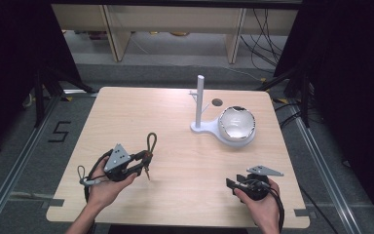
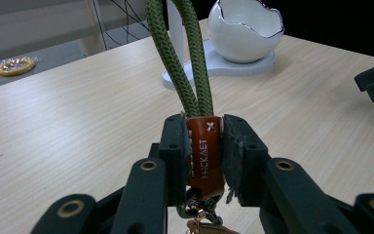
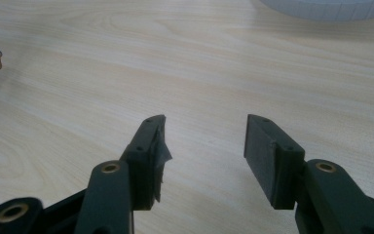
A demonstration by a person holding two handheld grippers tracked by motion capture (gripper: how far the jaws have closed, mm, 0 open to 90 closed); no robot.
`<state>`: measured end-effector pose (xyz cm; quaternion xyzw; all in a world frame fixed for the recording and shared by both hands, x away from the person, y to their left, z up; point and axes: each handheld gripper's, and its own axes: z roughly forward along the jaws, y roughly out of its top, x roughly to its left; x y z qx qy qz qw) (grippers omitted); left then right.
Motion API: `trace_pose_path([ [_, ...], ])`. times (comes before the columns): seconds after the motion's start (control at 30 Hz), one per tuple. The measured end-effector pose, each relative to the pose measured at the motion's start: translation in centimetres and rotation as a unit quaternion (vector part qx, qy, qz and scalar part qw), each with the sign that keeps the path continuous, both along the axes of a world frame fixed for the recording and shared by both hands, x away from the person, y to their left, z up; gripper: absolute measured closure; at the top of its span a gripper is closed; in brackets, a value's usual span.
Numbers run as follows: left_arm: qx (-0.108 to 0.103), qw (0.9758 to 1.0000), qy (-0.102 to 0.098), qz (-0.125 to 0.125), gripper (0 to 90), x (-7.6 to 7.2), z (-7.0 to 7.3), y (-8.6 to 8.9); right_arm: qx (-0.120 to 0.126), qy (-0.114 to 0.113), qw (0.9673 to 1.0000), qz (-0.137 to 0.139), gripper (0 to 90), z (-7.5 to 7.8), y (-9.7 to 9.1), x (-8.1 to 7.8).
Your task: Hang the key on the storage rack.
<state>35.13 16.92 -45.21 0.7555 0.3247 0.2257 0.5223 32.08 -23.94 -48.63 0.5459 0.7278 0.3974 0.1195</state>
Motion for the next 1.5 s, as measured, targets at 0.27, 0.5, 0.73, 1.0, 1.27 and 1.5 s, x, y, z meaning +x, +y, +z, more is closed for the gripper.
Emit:
trace_pose_path([
  [0.27,0.000,1.0000,-0.009,-0.002,70.8,1.0,0.7,-0.7,-0.004,0.003,1.0000,0.001,50.8,0.2,-0.1,-0.1],
  [0.5,0.000,0.9999,-0.012,-0.004,70.8,1.6,1.1,-1.2,0.008,0.000,1.0000,0.004,50.7,0.3,-0.1,-0.1],
  [0.73,0.001,0.9998,-0.019,-0.009,70.8,2.2,1.6,-1.7,-0.006,-0.017,0.9998,0.012,50.7,0.4,-0.3,0.1],
  [1.0,0.002,0.9993,-0.035,-0.014,70.8,2.8,2.3,-2.2,0.001,-0.005,1.0000,-0.001,50.8,0.5,0.0,-0.1],
  [1.27,0.004,0.9992,-0.036,-0.019,70.8,3.3,2.7,-2.8,-0.007,-0.016,0.9998,0.010,50.8,0.5,-0.2,0.0],
  [1.5,0.007,0.9990,-0.038,-0.022,70.8,3.7,3.1,-3.3,-0.002,-0.018,0.9998,0.012,50.8,0.7,-0.3,0.0],
])
